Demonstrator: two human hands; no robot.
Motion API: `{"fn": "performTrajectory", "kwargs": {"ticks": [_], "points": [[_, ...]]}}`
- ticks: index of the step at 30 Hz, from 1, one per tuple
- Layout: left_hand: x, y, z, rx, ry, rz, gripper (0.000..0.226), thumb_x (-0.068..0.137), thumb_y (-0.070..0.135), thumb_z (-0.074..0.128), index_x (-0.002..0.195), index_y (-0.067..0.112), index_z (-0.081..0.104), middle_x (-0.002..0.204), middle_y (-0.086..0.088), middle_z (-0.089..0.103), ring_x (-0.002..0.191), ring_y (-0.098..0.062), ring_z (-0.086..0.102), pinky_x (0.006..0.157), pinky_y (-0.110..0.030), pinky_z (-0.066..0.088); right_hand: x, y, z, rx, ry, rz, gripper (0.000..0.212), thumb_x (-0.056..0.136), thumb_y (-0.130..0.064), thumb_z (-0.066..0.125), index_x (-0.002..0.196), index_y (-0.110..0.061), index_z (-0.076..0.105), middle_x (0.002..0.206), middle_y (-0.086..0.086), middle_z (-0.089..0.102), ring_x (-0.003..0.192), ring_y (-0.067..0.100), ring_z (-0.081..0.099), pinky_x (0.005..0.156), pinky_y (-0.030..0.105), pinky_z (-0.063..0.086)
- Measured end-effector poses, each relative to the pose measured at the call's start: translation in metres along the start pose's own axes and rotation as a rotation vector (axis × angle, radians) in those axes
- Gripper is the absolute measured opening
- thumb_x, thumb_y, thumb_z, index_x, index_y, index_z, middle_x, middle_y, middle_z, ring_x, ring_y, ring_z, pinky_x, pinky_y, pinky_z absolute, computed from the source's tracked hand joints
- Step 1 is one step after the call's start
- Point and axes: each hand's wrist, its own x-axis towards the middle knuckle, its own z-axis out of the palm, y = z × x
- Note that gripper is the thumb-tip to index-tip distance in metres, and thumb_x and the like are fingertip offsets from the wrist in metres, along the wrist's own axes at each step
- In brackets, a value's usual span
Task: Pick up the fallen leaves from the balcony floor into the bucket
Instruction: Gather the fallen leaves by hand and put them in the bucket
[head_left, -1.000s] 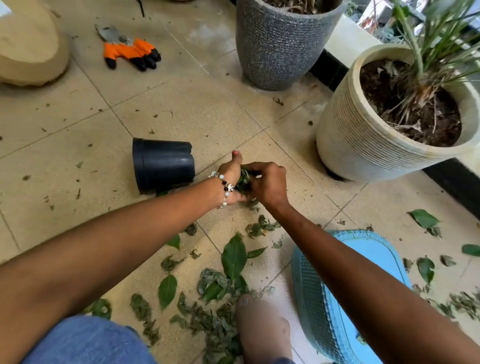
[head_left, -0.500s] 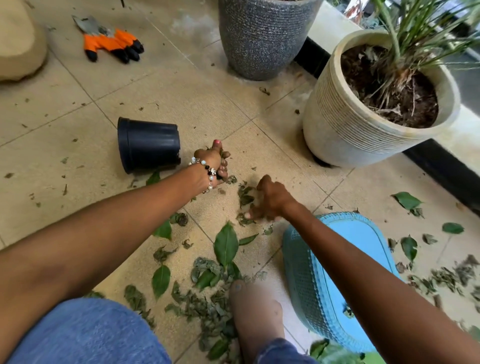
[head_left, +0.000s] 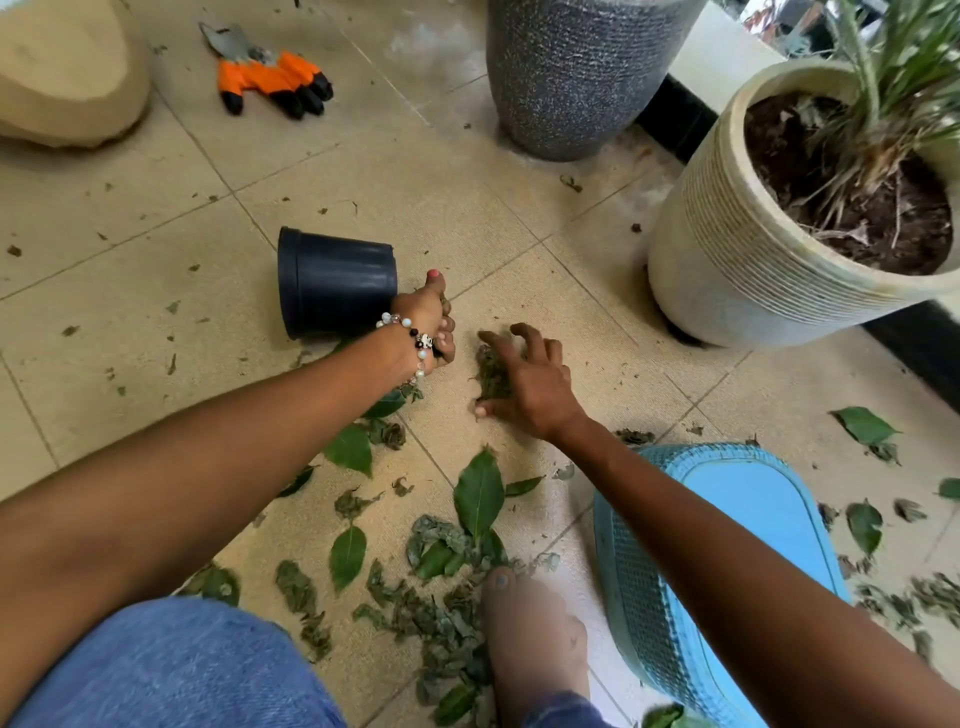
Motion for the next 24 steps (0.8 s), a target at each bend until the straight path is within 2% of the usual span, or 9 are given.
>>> {"fn": "performTrajectory", "kwargs": {"ticks": [2,5,8,11,15,17,20,22,24], "points": [[-0.001,0.000,-0.003,0.005,-0.010,-0.005,0.047,0.093,0.054,0.052,0.061,0.021,0.043,0.042,0.007,0.034,0.031,-0.006,0.024,0.035,-0.012,0.021,0.003,-0.007,0.006,-0.220,-0.119,-0.062,0.083,0.087,-0.046,0.065,0.152,-0.041,0.013,0.160,0.007,0.004,0.140,0.040,0.011,0.107,0.059,0.027],[-0.001,-0.004,-0.005,0.037,-0.020,-0.032,0.049,0.093,0.055,0.053,0.062,0.019,0.042,0.044,0.005,0.034,0.030,-0.007,0.025,0.035,-0.012,0.023,0.000,-0.011,0.013,-0.295,-0.134,-0.117,0.060,0.100,-0.030,0.047,0.153,-0.034,0.019,0.163,0.005,0.002,0.144,0.042,0.007,0.113,0.055,0.025],[-0.001,-0.006,-0.009,0.049,-0.026,-0.041,0.049,0.093,0.055,0.052,0.062,0.018,0.043,0.043,0.005,0.036,0.032,-0.007,0.026,0.035,-0.013,0.024,-0.008,-0.004,0.017,-0.312,-0.021,-0.254,0.043,0.103,-0.017,0.033,0.146,-0.020,0.041,0.154,0.011,0.031,0.135,0.036,0.030,0.105,0.042,0.040],[-0.004,-0.010,-0.013,0.065,-0.024,-0.052,0.051,0.093,0.055,0.052,0.060,0.017,0.043,0.046,0.004,0.037,0.037,-0.008,0.027,0.037,-0.015,0.025,-0.005,0.005,0.015,-0.296,0.039,-0.321,0.031,0.100,-0.013,0.040,0.120,-0.008,0.063,0.127,0.013,0.057,0.115,0.030,0.047,0.087,0.041,0.049],[-0.003,-0.025,-0.013,0.046,-0.021,-0.070,0.050,0.094,0.053,0.051,0.062,0.016,0.043,0.052,0.001,0.042,0.039,-0.010,0.034,0.039,-0.016,0.034,0.005,0.006,0.001,0.117,0.132,-0.192,0.021,0.087,0.001,0.062,0.102,-0.006,0.075,0.103,0.010,0.072,0.092,0.018,0.067,0.082,0.020,0.053],[-0.007,-0.030,-0.010,0.032,-0.006,-0.059,0.041,0.096,0.050,0.050,0.078,0.013,0.050,0.060,-0.005,0.050,0.044,-0.015,0.049,0.047,-0.026,0.051,0.006,-0.002,-0.010,0.404,0.244,-0.089,0.021,0.081,0.001,0.072,0.101,-0.006,0.075,0.100,0.006,0.074,0.086,0.009,0.069,0.078,0.006,0.049],[-0.014,-0.033,-0.005,-0.021,0.008,-0.037,0.038,0.099,0.045,0.047,0.109,0.008,0.051,0.080,-0.012,0.060,0.063,-0.025,0.064,0.071,-0.050,0.059,0.002,-0.022,-0.020,0.684,0.282,0.004,0.025,0.080,-0.005,0.075,0.105,-0.008,0.074,0.099,0.006,0.075,0.089,0.007,0.069,0.084,0.011,0.051],[-0.018,-0.032,-0.002,-0.063,0.004,-0.055,0.042,0.099,0.048,0.045,0.107,0.008,0.054,0.068,-0.010,0.064,0.047,-0.020,0.061,0.058,-0.044,0.059,0.000,-0.038,-0.018,0.662,0.287,-0.038,0.027,0.081,-0.003,0.073,0.108,-0.008,0.073,0.097,0.008,0.075,0.085,0.009,0.069,0.084,0.013,0.051],[-0.022,-0.026,-0.001,-0.132,0.019,-0.073,0.043,0.098,0.050,0.046,0.083,0.010,0.052,0.043,-0.003,0.052,0.028,-0.012,0.044,0.040,-0.021,0.048,-0.002,-0.053,-0.013,0.484,0.340,-0.154,0.030,0.085,-0.001,0.065,0.113,-0.009,0.071,0.097,0.009,0.075,0.082,0.015,0.068,0.081,0.020,0.053]]}}
